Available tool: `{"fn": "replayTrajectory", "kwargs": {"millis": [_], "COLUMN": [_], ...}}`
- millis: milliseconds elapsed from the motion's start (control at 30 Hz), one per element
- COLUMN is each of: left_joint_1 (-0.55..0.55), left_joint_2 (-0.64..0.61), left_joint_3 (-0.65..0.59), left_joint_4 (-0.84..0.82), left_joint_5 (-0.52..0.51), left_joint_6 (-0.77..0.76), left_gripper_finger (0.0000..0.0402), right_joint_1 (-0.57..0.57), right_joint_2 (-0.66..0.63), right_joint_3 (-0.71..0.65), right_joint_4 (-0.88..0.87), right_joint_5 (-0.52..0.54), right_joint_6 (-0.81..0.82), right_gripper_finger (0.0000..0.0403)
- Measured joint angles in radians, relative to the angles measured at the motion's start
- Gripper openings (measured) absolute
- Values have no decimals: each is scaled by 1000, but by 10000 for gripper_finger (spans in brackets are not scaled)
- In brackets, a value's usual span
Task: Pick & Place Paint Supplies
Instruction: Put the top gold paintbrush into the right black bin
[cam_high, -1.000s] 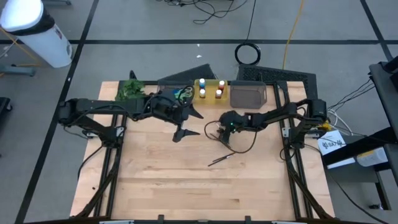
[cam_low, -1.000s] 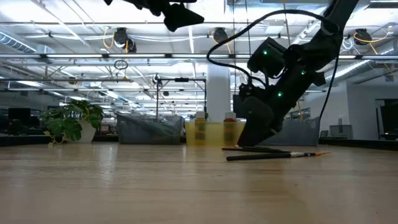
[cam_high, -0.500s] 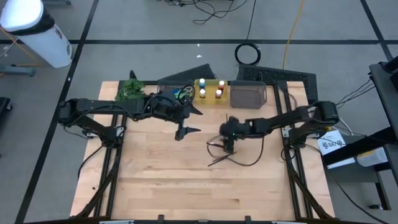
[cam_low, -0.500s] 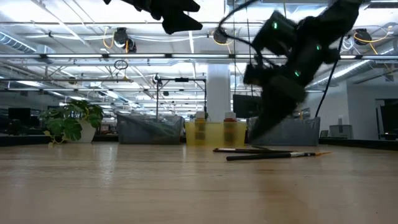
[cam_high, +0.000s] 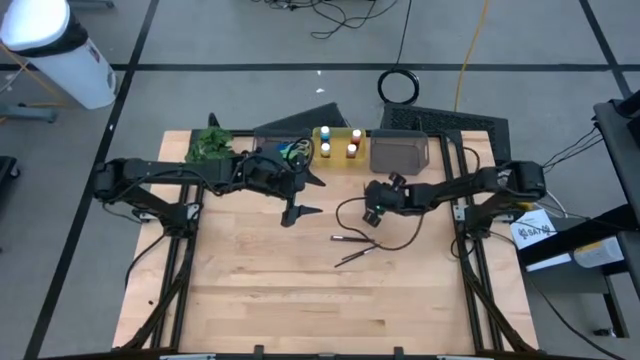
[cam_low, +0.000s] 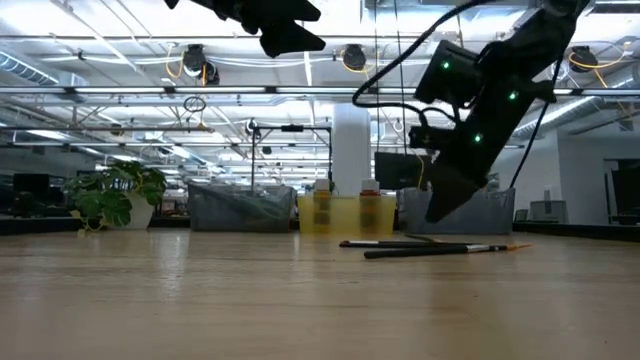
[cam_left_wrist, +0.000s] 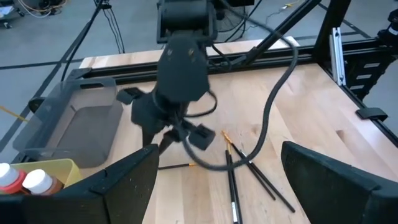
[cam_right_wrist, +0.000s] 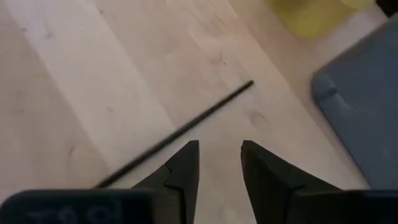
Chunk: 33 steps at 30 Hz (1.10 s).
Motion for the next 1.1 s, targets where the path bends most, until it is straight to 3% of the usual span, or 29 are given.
{"fn": "replayTrajectory", "kwargs": {"millis": [333,533,700,867,1100], "left_joint_1": [0,0,0,-2,-4], "left_joint_2": [0,0,0,0,0], "left_joint_3": [0,0,-1,-1,-1], "left_joint_4": [1,0,-6,-11,-14], "left_joint_5": [-1,-1,-1,0,0], "left_joint_6": [2,1,0,-7,-23], "left_gripper_finger": [351,351,351,351,351], "right_joint_1": [-45,-30,0,30,138], "right_joint_2": [147,195,173,83,-43], "right_joint_3": [3,5,3,-2,3], "right_joint_4": [205,358,357,271,169], "right_joint_5": [-14,-251,-388,-378,-364], "right_joint_6": [-105,-215,-286,-297,-99], "right_gripper_finger": [75,62,52,39,3]}}
